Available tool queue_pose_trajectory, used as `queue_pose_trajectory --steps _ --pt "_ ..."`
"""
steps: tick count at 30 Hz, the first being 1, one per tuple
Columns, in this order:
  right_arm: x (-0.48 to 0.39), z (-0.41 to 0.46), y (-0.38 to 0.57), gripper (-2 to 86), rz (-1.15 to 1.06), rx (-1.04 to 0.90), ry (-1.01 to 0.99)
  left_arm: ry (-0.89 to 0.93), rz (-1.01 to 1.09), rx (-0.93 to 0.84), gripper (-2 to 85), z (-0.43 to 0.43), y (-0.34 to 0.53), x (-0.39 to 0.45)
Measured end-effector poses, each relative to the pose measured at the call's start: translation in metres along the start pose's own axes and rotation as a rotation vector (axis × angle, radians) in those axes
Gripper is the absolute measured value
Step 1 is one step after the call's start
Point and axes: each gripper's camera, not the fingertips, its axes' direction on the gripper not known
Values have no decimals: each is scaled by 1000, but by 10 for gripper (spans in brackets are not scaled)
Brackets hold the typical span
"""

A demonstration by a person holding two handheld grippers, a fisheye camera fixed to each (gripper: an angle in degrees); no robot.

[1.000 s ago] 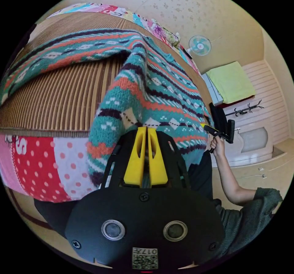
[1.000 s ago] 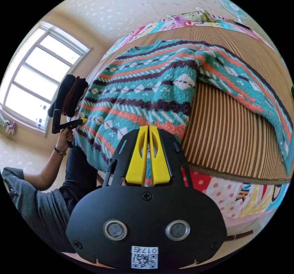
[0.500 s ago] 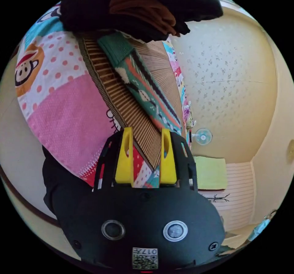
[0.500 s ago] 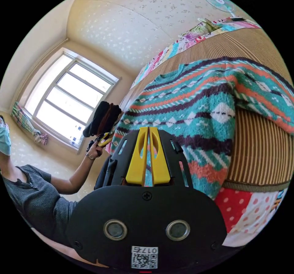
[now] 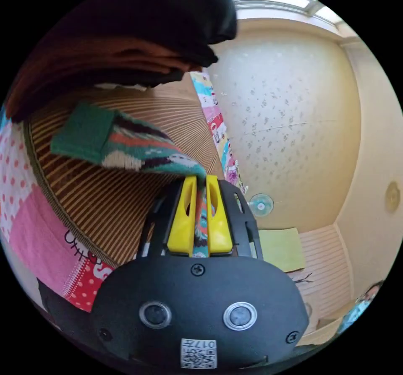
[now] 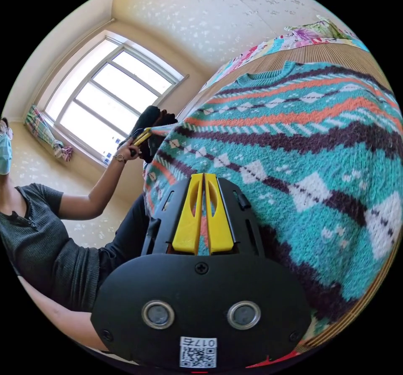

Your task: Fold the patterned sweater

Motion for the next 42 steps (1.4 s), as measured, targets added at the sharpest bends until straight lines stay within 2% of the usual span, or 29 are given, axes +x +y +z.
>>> queue_pose_trajectory --steps 3,6,8,9,10,11,12,13,14,15,16,17,19,23,26,27,28,30,33,38,42 --pt "-2 -7 4 6 -18 -7 30 -10 272 35 42 17 18 107" --pt "-6 -12 7 6 -39 -13 70 27 567 -38 43 62 67 201" --pt "-5 -18 9 6 -41 -6 60 27 704 -167 44 107 107 236" --pt "-4 -22 10 6 -44 0 52 -12 800 -289 45 146 143 248" --pt "-5 -26 11 6 -52 4 50 -101 896 -441 46 191 184 249" --pt "-6 -27 12 6 -59 3 52 -162 931 -515 47 215 205 244" --pt "-7 -29 13 6 -74 2 58 -296 968 -639 47 258 245 223" --pt "-8 -31 13 6 -83 4 62 -443 968 -748 47 294 278 194" --pt "-8 -33 14 6 -85 7 64 -512 956 -785 48 307 290 179" --pt "-8 -36 14 6 -88 11 64 -489 948 -783 49 308 301 160" --pt "-8 -39 14 6 -90 14 57 -414 928 -682 48 287 298 154" --pt "-8 -40 14 6 -92 15 54 -384 900 -668 47 279 294 151" --pt "-7 -45 14 6 -101 18 43 -310 740 -730 30 261 271 135" --pt "-8 -51 10 6 -103 11 51 -152 588 -789 -3 221 249 103" --pt "-8 -57 5 7 -96 14 45 -224 504 -834 -9 187 248 75" --pt "-8 -60 4 7 -93 18 43 -282 500 -904 -9 180 254 66" --pt "-8 -63 2 7 -91 29 48 -320 509 -998 -10 177 263 58" --pt "-8 -67 -1 8 -79 35 56 -293 515 -1022 -10 159 264 55" --pt "-3 -76 -8 9 -15 49 39 -354 567 -1124 -10 149 265 57" --pt "5 -130 14 20 238 295 83 -428 664 -1151 -10 162 269 53" --pt "3 -215 81 56 367 659 184 -519 667 -1208 -8 189 262 57"
